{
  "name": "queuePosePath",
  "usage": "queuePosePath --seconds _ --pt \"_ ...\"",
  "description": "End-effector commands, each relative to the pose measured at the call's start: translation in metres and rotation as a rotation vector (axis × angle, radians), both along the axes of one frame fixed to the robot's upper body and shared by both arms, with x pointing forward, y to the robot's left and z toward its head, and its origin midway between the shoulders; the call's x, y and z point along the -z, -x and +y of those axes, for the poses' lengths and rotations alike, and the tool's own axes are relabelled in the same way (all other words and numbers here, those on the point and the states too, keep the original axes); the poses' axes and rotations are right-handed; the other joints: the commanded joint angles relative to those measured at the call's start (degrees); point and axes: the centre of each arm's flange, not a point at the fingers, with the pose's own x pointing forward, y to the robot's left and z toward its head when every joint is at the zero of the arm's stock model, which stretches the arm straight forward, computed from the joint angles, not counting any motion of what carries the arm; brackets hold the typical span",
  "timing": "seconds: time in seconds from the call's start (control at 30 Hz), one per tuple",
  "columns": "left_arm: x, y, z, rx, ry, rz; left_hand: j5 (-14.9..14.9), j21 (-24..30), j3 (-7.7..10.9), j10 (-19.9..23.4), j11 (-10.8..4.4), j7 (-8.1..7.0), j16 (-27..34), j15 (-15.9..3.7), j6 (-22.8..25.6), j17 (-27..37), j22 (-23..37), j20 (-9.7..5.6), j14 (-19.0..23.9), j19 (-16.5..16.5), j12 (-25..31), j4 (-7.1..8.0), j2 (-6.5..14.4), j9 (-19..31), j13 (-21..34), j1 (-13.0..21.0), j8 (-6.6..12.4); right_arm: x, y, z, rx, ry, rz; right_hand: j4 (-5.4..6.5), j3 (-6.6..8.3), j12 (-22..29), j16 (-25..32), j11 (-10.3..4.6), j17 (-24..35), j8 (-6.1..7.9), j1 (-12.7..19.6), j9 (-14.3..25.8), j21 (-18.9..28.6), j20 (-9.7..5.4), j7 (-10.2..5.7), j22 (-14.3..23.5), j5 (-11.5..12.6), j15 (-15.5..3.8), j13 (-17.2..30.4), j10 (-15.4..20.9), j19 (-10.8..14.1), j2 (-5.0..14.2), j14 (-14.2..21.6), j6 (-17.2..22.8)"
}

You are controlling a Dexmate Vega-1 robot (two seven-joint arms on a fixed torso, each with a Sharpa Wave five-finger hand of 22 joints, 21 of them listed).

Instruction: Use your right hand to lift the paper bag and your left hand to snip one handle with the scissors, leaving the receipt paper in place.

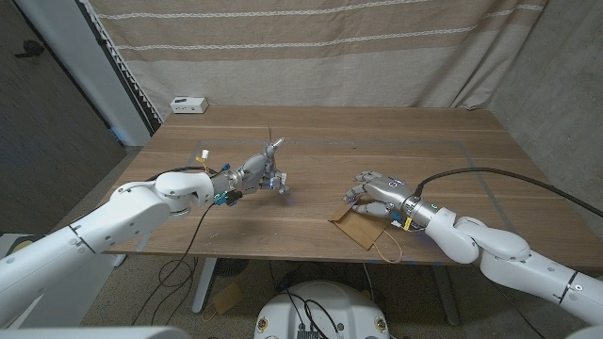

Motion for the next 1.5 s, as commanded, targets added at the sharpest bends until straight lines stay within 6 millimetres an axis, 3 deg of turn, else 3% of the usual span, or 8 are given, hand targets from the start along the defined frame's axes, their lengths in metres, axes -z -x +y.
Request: queuePosePath --seconds 0.03,0.3,0.4,0.43,0.53,0.67,0.93,1.5 --pt "0.0 0.001 0.0 0.002 0.006 -0.005 0.44 -0.14 -2.01 1.09 -0.56 4.7 0.5 -3.05 4.48 0.01 0.16 0.09 0.24 0.52 0.0 -0.04 0.06 -0.04 -0.21 -0.7 7.36 0.004 -0.006 0.002 -0.018 -0.036 0.007 -0.1 0.38 -0.22 0.02 -0.13 0.13 0.06 0.99 0.16 -0.01 -3.2 -0.09 0.23 -0.13 -10.18 0.16 1.06 0.76 0.29 0.97 0.6" --pt "0.002 0.003 0.0 -0.001 0.008 -0.006 0.47 -0.18 -1.99 1.14 -0.7 4.69 0.66 -3.05 4.54 -0.26 0.15 0.09 0.16 0.5 0.11 0.0 0.1 0.4 -0.09 -0.74 7.73 0.006 -0.007 0.002 -0.031 -0.059 -0.009 -0.1 0.93 0.22 0.33 0.01 0.58 -0.26 1.63 0.4 -0.04 -2.76 -0.07 0.37 -0.43 -10.24 0.89 2.95 1.09 0.78 1.85 0.76" --pt "0.002 0.004 0.001 -0.001 0.009 -0.006 0.49 -0.18 -1.99 1.0 -0.56 4.69 0.85 -2.99 4.17 -0.15 0.15 0.06 0.1 0.53 0.31 0.01 0.1 -0.12 0.27 -0.76 7.27 0.007 -0.007 0.002 -0.042 -0.082 -0.021 0.18 1.27 1.3 1.11 0.03 1.22 0.57 1.97 0.72 -0.09 -3.28 0.2 0.51 -1.36 -10.31 1.68 6.38 1.65 0.75 3.74 4.36" --pt "0.002 0.004 0.001 0.0 0.01 -0.005 0.49 -0.19 -1.99 1.04 -0.5 4.69 0.78 -3.15 4.71 -0.37 0.16 0.07 0.19 0.52 0.26 0.01 0.1 0.35 0.19 -0.77 7.76 0.007 -0.007 0.002 -0.044 -0.09 -0.021 0.02 1.82 1.62 1.44 -0.06 1.33 1.06 2.8 0.81 -0.01 -4.06 -0.02 0.53 -1.81 -10.37 1.65 8.3 2.21 0.94 4.72 6.24" --pt "0.004 0.005 0.001 -0.003 0.012 -0.006 0.51 -0.2 -2.0 1.13 -0.57 4.69 0.96 -3.19 4.68 -0.41 0.18 0.08 0.11 0.48 0.19 0.03 0.08 0.26 0.01 -0.8 7.73 0.008 -0.007 0.002 -0.055 -0.12 -0.029 -0.55 2.96 2.11 2.18 -0.09 1.46 1.91 4.89 0.97 0.17 -4.51 -0.08 0.52 -2.8 -10.45 1.57 11.92 3.32 0.94 6.96 9.58" --pt "0.004 0.007 0.002 -0.01 0.015 -0.009 0.51 -0.23 -2.01 1.03 -0.47 4.69 1.1 -3.12 4.64 -0.44 0.18 0.09 0.01 0.48 0.33 0.04 0.07 0.5 0.26 -0.83 7.9 0.007 -0.008 0.0 -0.07 -0.151 -0.035 -0.66 3.51 2.58 2.82 0.0 1.65 2.4 5.92 1.02 0.31 -4.67 -0.09 0.57 -3.46 -10.61 1.66 14.17 3.9 1.02 8.59 11.64" --pt "0.005 0.007 0.002 -0.013 0.022 -0.012 0.54 -0.24 -2.0 1.1 -0.77 4.69 1.32 -3.18 4.59 -0.75 0.17 0.1 -0.11 0.54 0.3 0.08 0.08 0.36 0.12 -0.91 7.84 0.001 -0.01 -0.005 -0.056 -0.18 -0.062 -0.99 4.04 3.38 3.17 0.17 1.86 3.2 7.22 0.97 0.5 -4.53 0.37 0.69 -4.0 -10.75 2.7 15.35 4.4 0.9 9.53 14.67" --pt "0.007 0.008 -0.001 -0.035 0.047 -0.038 0.64 -0.27 -1.97 1.07 -0.67 4.69 1.84 -3.21 4.64 -1.06 0.22 0.08 -0.24 0.49 0.24 0.08 0.12 -0.17 -0.04 -0.87 7.57 -0.029 -0.013 -0.026 0.005 -0.236 -0.169 -0.93 4.67 4.01 3.4 0.36 2.19 2.78 8.38 0.95 1.31 -5.03 0.38 0.98 -4.88 -10.79 4.09 15.05 5.99 1.13 10.02 15.06"
